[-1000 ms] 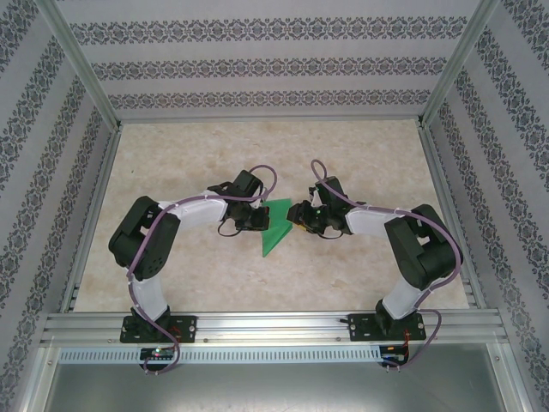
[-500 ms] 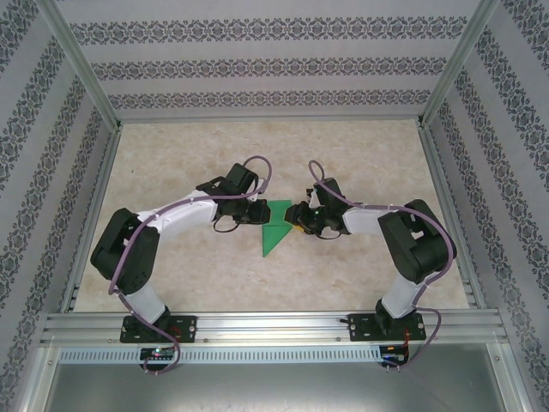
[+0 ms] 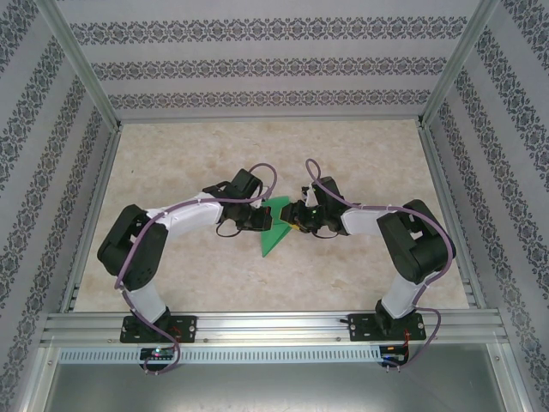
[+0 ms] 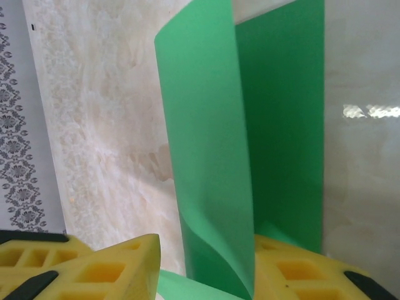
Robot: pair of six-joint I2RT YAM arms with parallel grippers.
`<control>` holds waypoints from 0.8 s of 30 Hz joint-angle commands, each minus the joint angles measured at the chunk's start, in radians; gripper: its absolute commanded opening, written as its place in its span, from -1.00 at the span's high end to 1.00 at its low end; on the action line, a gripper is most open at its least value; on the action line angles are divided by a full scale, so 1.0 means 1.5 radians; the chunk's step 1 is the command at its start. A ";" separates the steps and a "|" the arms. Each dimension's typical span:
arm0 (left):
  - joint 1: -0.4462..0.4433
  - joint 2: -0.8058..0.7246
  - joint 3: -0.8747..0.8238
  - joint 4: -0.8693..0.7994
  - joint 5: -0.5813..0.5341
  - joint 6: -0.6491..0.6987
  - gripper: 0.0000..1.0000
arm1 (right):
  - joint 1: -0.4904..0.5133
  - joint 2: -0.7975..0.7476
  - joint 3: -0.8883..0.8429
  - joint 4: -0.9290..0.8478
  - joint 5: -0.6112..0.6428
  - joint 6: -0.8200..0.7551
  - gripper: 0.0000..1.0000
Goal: Fold a paper plane with a square sheet of paper (pick it up from the middle)
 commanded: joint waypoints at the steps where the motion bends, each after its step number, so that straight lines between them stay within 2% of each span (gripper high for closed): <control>1: -0.007 0.026 -0.008 0.007 -0.046 -0.010 0.91 | 0.005 0.010 0.009 0.008 -0.020 -0.026 0.22; 7: -0.007 0.051 -0.004 0.021 -0.065 -0.012 0.92 | 0.006 0.019 0.023 -0.010 -0.039 -0.050 0.23; 19: -0.006 0.067 -0.009 0.039 -0.042 -0.005 0.92 | 0.013 0.049 0.059 -0.050 -0.063 -0.111 0.27; 24: -0.007 0.055 -0.011 0.032 -0.052 -0.003 0.92 | 0.000 0.016 0.032 -0.051 -0.021 -0.094 0.21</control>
